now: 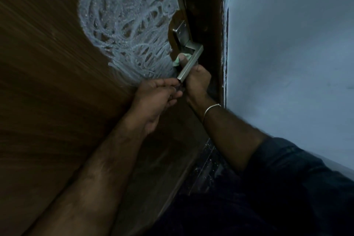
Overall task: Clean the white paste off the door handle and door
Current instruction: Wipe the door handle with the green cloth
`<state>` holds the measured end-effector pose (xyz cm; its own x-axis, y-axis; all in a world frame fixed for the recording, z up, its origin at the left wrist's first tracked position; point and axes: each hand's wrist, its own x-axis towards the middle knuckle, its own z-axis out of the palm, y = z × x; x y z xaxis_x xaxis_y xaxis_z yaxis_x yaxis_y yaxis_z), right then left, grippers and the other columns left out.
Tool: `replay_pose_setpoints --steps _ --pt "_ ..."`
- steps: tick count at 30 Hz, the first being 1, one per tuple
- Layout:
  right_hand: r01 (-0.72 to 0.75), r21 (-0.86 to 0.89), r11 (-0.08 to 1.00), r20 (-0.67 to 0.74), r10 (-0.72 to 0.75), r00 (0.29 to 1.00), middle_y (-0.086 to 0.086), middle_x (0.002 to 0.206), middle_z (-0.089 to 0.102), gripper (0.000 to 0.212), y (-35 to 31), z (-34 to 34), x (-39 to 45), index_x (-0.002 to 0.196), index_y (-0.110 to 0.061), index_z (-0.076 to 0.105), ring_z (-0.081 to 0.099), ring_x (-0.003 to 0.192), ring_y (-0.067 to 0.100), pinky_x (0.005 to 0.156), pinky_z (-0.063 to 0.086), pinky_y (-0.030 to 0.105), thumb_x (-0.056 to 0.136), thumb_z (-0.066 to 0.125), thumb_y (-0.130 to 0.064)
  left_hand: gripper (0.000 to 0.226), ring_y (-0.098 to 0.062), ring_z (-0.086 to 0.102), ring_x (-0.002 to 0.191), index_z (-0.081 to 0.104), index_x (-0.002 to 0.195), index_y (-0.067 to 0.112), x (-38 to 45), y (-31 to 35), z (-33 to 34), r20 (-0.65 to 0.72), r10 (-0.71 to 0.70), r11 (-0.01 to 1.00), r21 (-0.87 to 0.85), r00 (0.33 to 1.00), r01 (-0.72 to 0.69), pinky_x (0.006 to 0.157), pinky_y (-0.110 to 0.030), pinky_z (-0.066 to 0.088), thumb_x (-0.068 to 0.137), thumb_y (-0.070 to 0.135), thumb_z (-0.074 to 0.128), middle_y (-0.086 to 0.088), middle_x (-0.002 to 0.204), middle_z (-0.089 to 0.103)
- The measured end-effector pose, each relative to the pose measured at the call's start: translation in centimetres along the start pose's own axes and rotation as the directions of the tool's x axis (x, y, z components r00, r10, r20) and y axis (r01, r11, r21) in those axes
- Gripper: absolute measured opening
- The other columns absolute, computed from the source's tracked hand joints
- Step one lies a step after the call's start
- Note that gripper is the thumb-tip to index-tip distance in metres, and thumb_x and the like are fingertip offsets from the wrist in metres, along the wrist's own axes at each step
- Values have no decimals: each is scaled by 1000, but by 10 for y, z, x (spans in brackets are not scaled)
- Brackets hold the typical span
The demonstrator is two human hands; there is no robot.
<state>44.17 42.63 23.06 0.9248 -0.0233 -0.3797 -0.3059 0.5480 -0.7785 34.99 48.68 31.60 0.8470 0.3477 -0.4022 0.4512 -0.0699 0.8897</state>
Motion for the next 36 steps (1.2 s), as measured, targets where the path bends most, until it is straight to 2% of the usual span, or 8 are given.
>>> replay_pose_setpoints --steps 6,12,19,27,31,33,34,36 --pt "265 -242 933 9 -271 963 -4 87 77 53 -7 11 4 91 -18 75 73 83 5 79 60 35 69 73 -66 28 -10 73 84 71 97 21 2 -4 -2 -14 3 999 39 1000 -2 84 -29 57 96 0 53 -4 104 74" --pt "417 -298 859 99 -407 908 -20 84 74 26 -8 5 11 82 -33 69 70 80 -6 69 55 14 76 74 -58 30 -12 75 94 71 102 26 5 -8 -3 -36 1 998 62 999 2 80 -29 57 94 3 55 1 114 73" --pt "295 -335 895 216 -232 949 28 95 70 29 -1 -34 29 95 11 64 67 82 31 79 56 51 82 77 -11 28 -12 73 97 71 109 22 0 -5 -1 -37 4 997 74 999 -1 76 -25 54 95 4 55 -2 112 73" --pt "78 -239 968 117 -51 992 8 96 71 29 -36 -38 12 109 -1 66 68 86 17 77 60 28 82 66 10 26 -16 70 102 69 103 24 -8 -4 6 -51 -8 1000 9 999 9 80 -29 53 96 3 54 -4 113 71" --pt "-122 166 979 47 116 992 13 102 68 33 -63 -32 11 111 4 66 67 95 21 84 58 27 86 51 20 22 -16 71 98 68 100 22 -11 -3 12 -84 -26 999 -43 996 22 78 -28 53 97 5 56 -4 110 71" --pt "55 18 998 -4 -55 998 10 106 71 32 -69 -33 3 109 1 70 68 100 20 89 57 28 86 54 17 19 -17 70 98 68 100 20 -12 -1 13 -88 -41 998 -60 995 36 79 -28 53 97 5 57 -6 109 72" --pt "267 -180 947 -10 -273 962 6 107 72 30 -73 -34 -3 106 -2 73 69 102 17 93 56 28 86 57 14 18 -19 70 99 68 99 19 -12 1 14 -89 -45 997 -73 995 39 79 -28 53 96 5 57 -7 109 72" --pt "714 -436 547 284 -669 687 2 108 72 30 -86 -37 -13 102 -4 75 67 105 14 99 51 26 84 56 10 17 -20 70 100 68 99 17 -12 3 15 -97 -46 996 -85 994 38 76 -26 52 97 5 56 -7 107 72"
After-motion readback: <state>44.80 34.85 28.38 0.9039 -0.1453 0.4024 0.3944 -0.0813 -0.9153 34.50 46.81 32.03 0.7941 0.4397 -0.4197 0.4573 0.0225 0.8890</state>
